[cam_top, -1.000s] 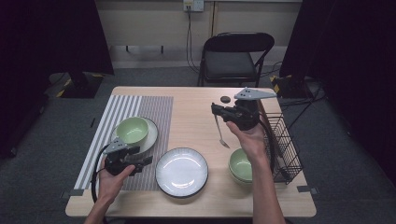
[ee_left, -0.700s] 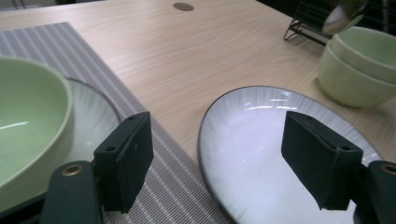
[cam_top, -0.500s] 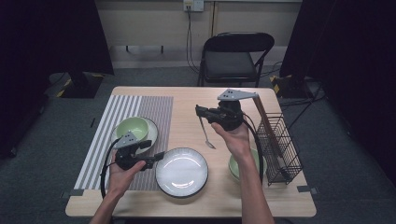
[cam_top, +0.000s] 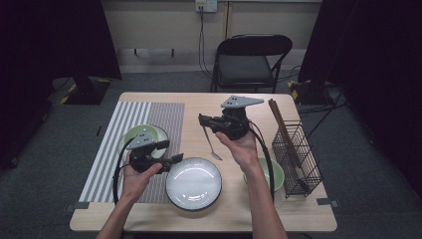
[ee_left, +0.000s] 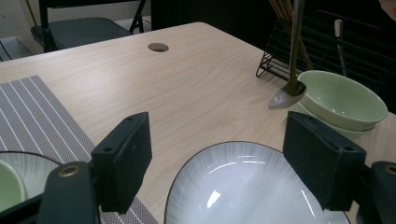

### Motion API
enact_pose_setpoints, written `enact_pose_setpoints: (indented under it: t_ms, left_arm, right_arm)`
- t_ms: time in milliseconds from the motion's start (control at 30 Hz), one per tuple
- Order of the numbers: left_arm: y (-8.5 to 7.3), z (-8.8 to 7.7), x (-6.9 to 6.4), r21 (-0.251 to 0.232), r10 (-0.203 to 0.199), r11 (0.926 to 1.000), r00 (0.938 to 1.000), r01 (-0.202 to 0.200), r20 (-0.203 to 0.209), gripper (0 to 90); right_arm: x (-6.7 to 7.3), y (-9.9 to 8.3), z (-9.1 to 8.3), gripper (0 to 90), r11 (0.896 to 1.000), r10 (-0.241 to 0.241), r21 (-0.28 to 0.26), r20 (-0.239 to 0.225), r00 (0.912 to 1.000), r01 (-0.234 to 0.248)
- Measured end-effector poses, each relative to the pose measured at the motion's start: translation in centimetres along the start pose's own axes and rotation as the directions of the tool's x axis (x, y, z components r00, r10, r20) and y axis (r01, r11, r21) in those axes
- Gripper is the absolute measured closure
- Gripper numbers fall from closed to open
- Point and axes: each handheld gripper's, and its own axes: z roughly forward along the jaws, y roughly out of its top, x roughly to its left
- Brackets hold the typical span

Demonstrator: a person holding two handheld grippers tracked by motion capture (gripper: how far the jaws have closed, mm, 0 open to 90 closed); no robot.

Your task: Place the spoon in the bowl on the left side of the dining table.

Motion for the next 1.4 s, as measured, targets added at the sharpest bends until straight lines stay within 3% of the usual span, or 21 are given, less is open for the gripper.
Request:
enact_pose_setpoints:
  t_ms: [233, 267, 433, 500, 533, 667, 700, 733, 967, 1133, 1233, 1333, 1400]
  left_arm:
    - [1.1, 0.9, -0.5, -0.016, 0.023, 0.9996, 0.9997, -0.023, 0.010, 22.5]
    - [1.1, 1.1, -0.7, -0.023, 0.011, 0.9997, 0.9993, -0.010, 0.037, 22.5]
    - [1.3, 1.7, -1.3, -0.033, 0.022, 0.9992, 0.9982, -0.020, 0.056, 22.5]
    - [1.5, 1.8, -1.4, -0.042, 0.009, 0.9991, 0.9966, -0.005, 0.082, 23.3]
    - [1.7, 1.8, -1.4, -0.041, 0.021, 0.9990, 0.9957, -0.018, 0.090, 24.1]
    - [2.4, 1.5, -1.8, -0.083, 0.031, 0.9962, 0.9959, -0.024, 0.085, 29.2]
    - [2.6, 1.4, -1.8, -0.095, 0.051, 0.9945, 0.9959, -0.043, 0.074, 32.1]
    - [2.7, 1.4, -1.8, -0.104, 0.047, 0.9938, 0.9951, -0.037, 0.087, 35.7]
    - [2.9, 1.9, -1.3, -0.099, 0.062, 0.9936, 0.9952, -0.054, 0.076, 44.4]
    - [2.9, 1.8, -0.5, -0.123, 0.026, 0.9923, 0.9958, -0.015, 0.088, 49.8]
    - [2.9, 1.7, -0.2, -0.120, 0.049, 0.9919, 0.9973, -0.042, 0.055, 52.0]
    - [2.8, 1.6, 0.1, -0.129, 0.044, 0.9910, 0.9972, -0.036, 0.061, 55.5]
    - [2.7, 1.5, 0.3, -0.122, 0.068, 0.9909, 0.9941, -0.058, 0.084, 60.5]
  right_arm:
    - [1.0, 0.4, 1.2, 89.9, 1.000, -0.018, 0.006, -0.024, 0.9996, 0.018]
    - [1.1, 0.4, 1.3, 89.9, 1.000, -0.016, 0.004, -0.029, 0.9994, 0.016]
    - [1.7, 0.3, 2.1, 89.9, 1.000, -0.015, 0.012, -0.047, 0.9988, 0.016]
    - [1.9, 0.3, 2.4, 89.9, 1.000, -0.018, 0.017, -0.054, 0.9984, 0.019]
    - [2.1, 0.2, 2.5, 89.9, 1.000, -0.018, 0.019, -0.058, 0.9982, 0.019]
    - [2.4, 0.2, 2.9, 89.9, 0.999, -0.024, 0.022, -0.069, 0.9973, 0.026]
    - [2.5, 0.2, 2.9, 89.9, 0.999, -0.021, 0.022, -0.072, 0.9972, 0.023]
    - [2.6, 0.2, 3.0, 89.9, 1.000, -0.021, 0.019, -0.077, 0.9968, 0.022]
    - [3.0, 0.3, 3.1, 89.9, 1.000, -0.025, 0.008, -0.096, 0.9951, 0.026]
    - [3.2, 0.3, 3.0, 90.0, 1.000, -0.027, -0.001, -0.112, 0.9934, 0.027]
    - [3.2, 0.3, 2.9, 90.0, 1.000, -0.027, -0.008, -0.106, 0.9940, 0.027]
    - [3.2, 0.4, 2.8, 89.9, 1.000, -0.027, -0.009, -0.101, 0.9945, 0.026]
    - [3.1, 0.3, 2.8, 89.9, 1.000, -0.028, -0.007, -0.101, 0.9945, 0.027]
